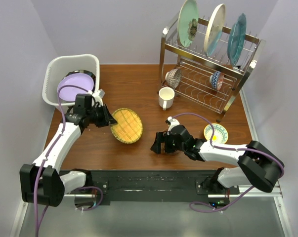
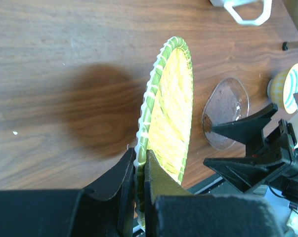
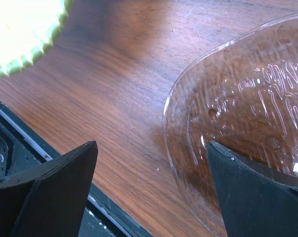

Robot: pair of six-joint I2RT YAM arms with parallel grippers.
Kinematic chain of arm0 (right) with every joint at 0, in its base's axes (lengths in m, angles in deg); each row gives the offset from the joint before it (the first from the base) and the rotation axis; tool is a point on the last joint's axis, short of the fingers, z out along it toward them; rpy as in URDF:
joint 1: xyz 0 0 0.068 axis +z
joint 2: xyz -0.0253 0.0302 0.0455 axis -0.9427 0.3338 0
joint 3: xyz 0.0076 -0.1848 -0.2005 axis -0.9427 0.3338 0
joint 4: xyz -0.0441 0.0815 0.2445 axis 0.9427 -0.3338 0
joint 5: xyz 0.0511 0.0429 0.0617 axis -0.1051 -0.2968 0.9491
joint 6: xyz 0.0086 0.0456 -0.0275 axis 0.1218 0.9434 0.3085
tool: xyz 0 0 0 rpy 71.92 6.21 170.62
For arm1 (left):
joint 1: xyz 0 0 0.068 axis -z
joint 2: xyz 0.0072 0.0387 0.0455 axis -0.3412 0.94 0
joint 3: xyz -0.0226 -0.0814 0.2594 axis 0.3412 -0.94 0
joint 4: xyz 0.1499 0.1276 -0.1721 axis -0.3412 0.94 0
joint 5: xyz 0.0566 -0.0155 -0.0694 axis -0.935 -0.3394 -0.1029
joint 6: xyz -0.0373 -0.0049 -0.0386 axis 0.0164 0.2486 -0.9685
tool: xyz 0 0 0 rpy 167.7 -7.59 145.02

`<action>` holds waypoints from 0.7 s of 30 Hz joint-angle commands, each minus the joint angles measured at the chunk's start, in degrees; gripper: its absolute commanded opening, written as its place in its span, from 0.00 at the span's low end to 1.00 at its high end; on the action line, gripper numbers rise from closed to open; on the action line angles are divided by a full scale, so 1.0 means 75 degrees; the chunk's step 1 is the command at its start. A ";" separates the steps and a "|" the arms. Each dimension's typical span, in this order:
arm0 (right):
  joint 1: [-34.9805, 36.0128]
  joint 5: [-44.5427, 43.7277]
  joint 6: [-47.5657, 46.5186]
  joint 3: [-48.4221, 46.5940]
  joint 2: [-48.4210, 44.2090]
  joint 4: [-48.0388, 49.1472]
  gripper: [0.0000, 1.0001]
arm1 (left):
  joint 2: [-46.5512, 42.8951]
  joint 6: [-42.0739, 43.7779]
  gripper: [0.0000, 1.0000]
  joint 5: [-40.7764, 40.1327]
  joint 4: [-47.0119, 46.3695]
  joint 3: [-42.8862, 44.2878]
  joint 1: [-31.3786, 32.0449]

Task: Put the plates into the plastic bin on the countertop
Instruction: Pick up the plate at the center of the board, then place the plate in the plastic bin.

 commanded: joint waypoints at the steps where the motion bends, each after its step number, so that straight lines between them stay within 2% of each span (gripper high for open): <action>1: 0.0048 -0.0070 -0.0120 -0.0017 -0.0045 0.0065 0.95 | 0.0086 0.0188 0.00 0.0239 -0.0153 0.0624 -0.0165; 21: 0.0036 -0.0035 -0.0167 -0.0099 0.0155 0.0065 0.95 | 0.1399 0.0293 0.00 0.0966 -0.0375 0.1983 -0.1010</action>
